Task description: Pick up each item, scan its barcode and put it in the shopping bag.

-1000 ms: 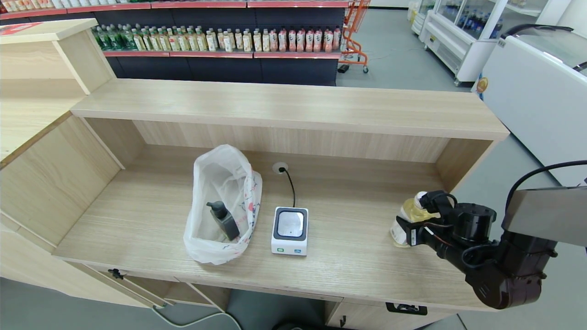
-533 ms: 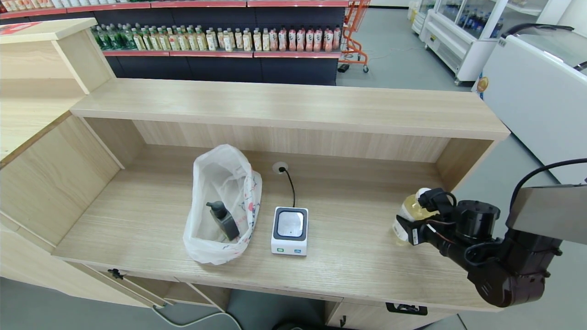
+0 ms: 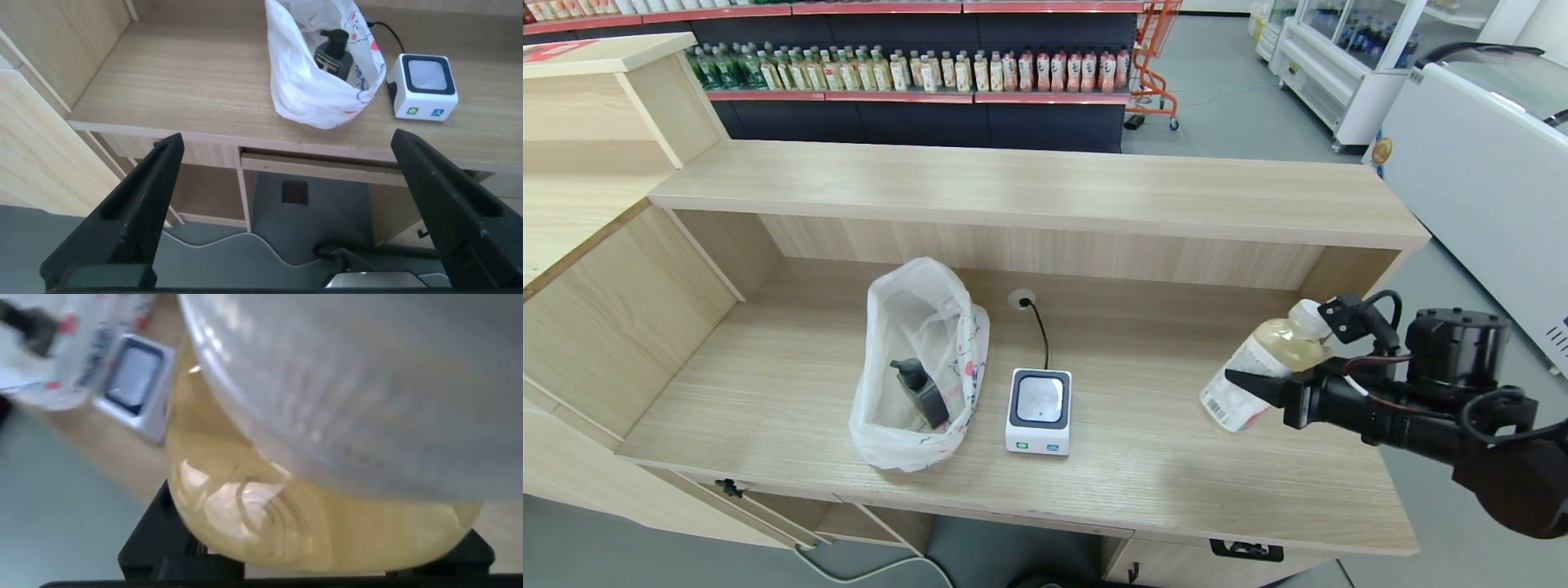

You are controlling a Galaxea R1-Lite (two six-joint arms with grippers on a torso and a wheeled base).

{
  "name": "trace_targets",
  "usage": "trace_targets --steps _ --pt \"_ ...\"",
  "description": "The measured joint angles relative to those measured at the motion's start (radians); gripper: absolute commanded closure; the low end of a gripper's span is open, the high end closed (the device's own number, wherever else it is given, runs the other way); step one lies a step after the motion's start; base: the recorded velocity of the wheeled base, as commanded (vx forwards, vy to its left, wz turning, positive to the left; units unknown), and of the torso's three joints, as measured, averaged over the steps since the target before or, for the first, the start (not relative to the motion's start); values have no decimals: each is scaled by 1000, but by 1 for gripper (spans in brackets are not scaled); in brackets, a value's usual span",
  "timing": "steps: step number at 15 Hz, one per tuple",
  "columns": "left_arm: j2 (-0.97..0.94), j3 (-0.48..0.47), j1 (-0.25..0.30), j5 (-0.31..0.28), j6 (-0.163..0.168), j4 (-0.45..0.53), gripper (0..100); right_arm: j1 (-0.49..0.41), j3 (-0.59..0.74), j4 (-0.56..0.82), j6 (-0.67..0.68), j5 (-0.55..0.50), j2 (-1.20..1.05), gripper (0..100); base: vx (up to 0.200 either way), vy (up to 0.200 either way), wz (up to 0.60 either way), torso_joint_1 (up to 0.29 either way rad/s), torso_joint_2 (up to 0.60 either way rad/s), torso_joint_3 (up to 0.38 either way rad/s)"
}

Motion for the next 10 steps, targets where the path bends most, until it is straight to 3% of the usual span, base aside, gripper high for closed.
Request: trace_targets --steps 2,5,10 --pt "0 0 0 0 0 0 0 71 27 71 44 100 -101 100 0 0 0 0 0 0" --pt "0 0 0 0 0 0 0 200 25 180 115 127 -204 100 0 0 0 0 0 0" --pt "0 0 0 0 0 0 0 318 13 224 119 175 -262 100 0 0 0 0 0 0"
